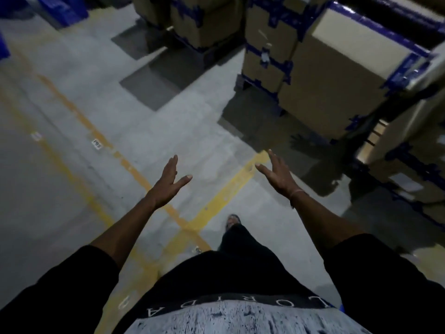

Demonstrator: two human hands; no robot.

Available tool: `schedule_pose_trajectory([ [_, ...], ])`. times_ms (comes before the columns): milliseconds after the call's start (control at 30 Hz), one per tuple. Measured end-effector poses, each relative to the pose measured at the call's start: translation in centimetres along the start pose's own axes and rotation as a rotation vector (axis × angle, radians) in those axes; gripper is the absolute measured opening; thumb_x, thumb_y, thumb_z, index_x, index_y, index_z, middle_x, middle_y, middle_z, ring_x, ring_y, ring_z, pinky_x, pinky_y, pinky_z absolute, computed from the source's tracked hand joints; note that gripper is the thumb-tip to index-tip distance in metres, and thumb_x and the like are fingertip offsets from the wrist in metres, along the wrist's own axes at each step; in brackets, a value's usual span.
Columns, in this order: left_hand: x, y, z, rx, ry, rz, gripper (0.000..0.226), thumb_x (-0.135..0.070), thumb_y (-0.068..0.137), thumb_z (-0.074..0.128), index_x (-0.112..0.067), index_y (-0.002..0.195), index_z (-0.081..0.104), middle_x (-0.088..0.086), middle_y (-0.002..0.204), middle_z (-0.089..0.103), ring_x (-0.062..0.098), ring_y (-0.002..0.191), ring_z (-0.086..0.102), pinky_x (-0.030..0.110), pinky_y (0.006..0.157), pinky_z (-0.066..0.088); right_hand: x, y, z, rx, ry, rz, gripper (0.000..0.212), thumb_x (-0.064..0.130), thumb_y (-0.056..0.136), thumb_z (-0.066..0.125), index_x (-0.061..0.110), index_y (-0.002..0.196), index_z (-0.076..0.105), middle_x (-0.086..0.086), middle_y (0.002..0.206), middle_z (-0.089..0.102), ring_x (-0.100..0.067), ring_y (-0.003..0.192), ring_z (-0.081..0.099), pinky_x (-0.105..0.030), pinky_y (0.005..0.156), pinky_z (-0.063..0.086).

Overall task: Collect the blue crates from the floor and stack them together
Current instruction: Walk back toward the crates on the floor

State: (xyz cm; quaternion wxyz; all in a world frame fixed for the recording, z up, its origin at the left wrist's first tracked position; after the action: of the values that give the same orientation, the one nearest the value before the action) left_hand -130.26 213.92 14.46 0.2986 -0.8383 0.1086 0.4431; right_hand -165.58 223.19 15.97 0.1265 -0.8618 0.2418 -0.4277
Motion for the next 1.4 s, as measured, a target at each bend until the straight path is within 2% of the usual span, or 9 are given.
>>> schedule_pose_trajectory([
  [200,5.0,1.6,-9.4,-0.152,-0.067,-0.099,0.094,-0.064,0.094,0.055,-0.037,0.162,-0.005,-0.012,0.171,-0.010,0.019,0.153,0.026,0.045,0.122,0.027,10.4,11.0,7.0,0.129,-0.062,-0.094,0.104,0.086,0.077,0.046,0.030,0.161,0.021,-0.005,0.165,0.021,-0.034,0.152,0.019,-0.054,0.121,0.023],
  [333,7.8,4.4,-17.5,-0.265,-0.113,-0.169,0.095,-0.064,0.093,0.056,-0.037,0.163,-0.004,-0.013,0.171,-0.008,0.019,0.152,0.028,0.045,0.122,0.027,19.0,19.2,11.5,0.199,-0.135,-0.181,0.089,0.072,0.091,0.051,0.028,0.162,0.020,-0.005,0.167,0.018,-0.032,0.154,0.016,-0.050,0.121,0.019],
  [433,8.8,6.4,-23.3,-0.321,-0.149,-0.235,0.096,-0.063,0.093,0.057,-0.037,0.163,-0.003,-0.013,0.171,-0.008,0.018,0.151,0.029,0.041,0.121,0.028,25.7,24.6,13.8,0.261,-0.133,-0.208,0.090,0.073,0.090,0.051,0.030,0.162,0.018,-0.004,0.167,0.017,-0.031,0.154,0.016,-0.051,0.123,0.020],
  [800,10.9,16.2,-42.0,-0.535,-0.246,-0.235,0.094,-0.061,0.094,0.057,-0.037,0.163,-0.004,-0.013,0.171,-0.007,0.015,0.151,0.028,0.040,0.120,0.027,48.1,41.2,22.1,0.378,-0.242,-0.354,0.084,0.064,0.094,0.054,0.026,0.161,0.022,-0.005,0.164,0.023,-0.033,0.151,0.019,-0.049,0.120,0.022],
  [967,16.3,21.0,-51.9,-0.569,-0.283,-0.268,0.096,-0.063,0.094,0.057,-0.039,0.162,-0.005,-0.014,0.170,-0.009,0.016,0.152,0.027,0.045,0.123,0.027,57.1,49.0,28.5,0.398,-0.278,-0.392,0.083,0.065,0.094,0.054,0.027,0.161,0.023,-0.006,0.164,0.023,-0.032,0.151,0.020,-0.047,0.120,0.021],
  [1100,20.8,25.5,-62.0,-0.589,-0.281,-0.268,0.093,-0.058,0.097,0.056,-0.037,0.162,-0.006,-0.011,0.171,-0.009,0.018,0.152,0.027,0.040,0.119,0.028,64.4,55.4,34.7,0.397,-0.295,-0.405,0.086,0.069,0.092,0.052,0.026,0.161,0.021,-0.007,0.165,0.021,-0.033,0.151,0.019,-0.050,0.121,0.020],
  [1200,23.0,28.1,-69.4,-0.554,-0.328,-0.307,0.094,-0.058,0.096,0.057,-0.037,0.162,-0.006,-0.010,0.171,-0.010,0.020,0.153,0.027,0.043,0.120,0.030,69.8,58.8,38.3,0.391,-0.303,-0.371,0.088,0.072,0.091,0.049,0.026,0.161,0.021,-0.007,0.166,0.021,-0.034,0.152,0.019,-0.051,0.121,0.019],
  [1267,23.8,30.0,-75.1,-0.532,-0.249,-0.272,0.097,-0.063,0.093,0.057,-0.037,0.162,-0.006,-0.012,0.171,-0.011,0.019,0.153,0.026,0.045,0.121,0.030,74.1,61.0,40.7,0.370,-0.298,-0.370,0.088,0.072,0.091,0.050,0.026,0.161,0.023,-0.007,0.166,0.022,-0.033,0.152,0.020,-0.051,0.122,0.020],
  [1400,25.3,33.1,-84.7,-0.493,-0.211,-0.292,0.094,-0.058,0.095,0.058,-0.035,0.163,-0.004,-0.010,0.171,-0.009,0.018,0.153,0.026,0.042,0.122,0.027,80.8,64.7,44.7,0.370,-0.211,-0.335,0.090,0.074,0.089,0.050,0.027,0.161,0.022,-0.006,0.166,0.019,-0.033,0.153,0.018,-0.055,0.122,0.021],
])
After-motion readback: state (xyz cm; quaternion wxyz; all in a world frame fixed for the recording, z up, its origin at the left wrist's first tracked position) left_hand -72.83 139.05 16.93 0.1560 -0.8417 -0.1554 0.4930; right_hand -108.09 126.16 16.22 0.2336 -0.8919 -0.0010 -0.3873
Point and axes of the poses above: each hand's wrist, its own y-axis towards the middle knuckle, its own z-axis out of the palm, x = y × z, the point moved 10 cm from there along y, towards the middle knuckle
